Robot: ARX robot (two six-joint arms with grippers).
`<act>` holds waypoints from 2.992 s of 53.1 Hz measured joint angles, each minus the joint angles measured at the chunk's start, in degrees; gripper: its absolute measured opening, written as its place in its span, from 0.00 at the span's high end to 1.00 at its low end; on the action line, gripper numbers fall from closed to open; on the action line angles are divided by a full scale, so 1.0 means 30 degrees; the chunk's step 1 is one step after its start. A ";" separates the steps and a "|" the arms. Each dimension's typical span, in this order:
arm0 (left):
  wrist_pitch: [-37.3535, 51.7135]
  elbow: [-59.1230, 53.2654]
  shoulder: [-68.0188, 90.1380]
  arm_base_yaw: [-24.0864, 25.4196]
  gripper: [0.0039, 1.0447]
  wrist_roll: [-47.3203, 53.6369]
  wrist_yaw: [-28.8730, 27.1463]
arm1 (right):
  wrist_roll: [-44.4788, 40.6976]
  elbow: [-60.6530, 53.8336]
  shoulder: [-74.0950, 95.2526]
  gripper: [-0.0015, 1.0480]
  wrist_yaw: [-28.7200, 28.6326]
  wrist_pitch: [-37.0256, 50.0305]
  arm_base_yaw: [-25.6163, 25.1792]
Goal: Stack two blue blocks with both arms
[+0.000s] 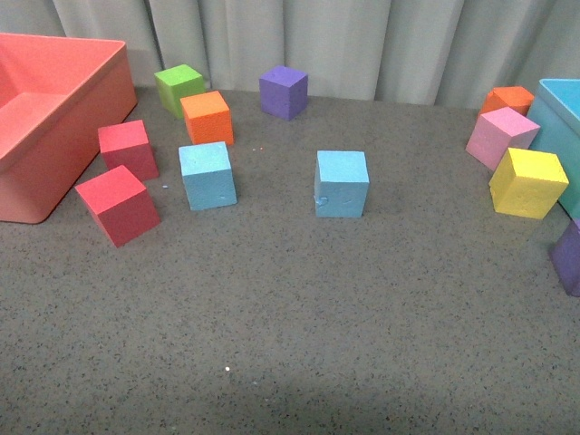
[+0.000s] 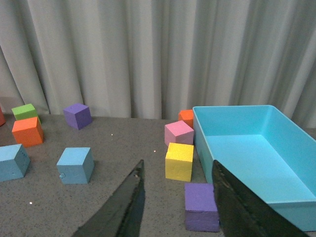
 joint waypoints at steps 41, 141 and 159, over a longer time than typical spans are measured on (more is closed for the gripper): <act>0.8196 1.3573 3.1962 -0.3075 0.06 -0.1668 -0.2040 | 0.0007 0.0000 -0.0015 0.09 0.0000 -0.0007 0.0000; -0.5865 3.0272 4.4588 -0.5719 0.54 -0.5734 -0.3126 | 0.0007 0.0000 -0.0015 0.09 0.0000 -0.0007 0.0000; -0.6062 3.0541 4.2381 -0.8102 0.55 -0.6237 -0.3286 | 0.0007 0.0000 -0.0015 0.09 0.0000 -0.0007 0.0000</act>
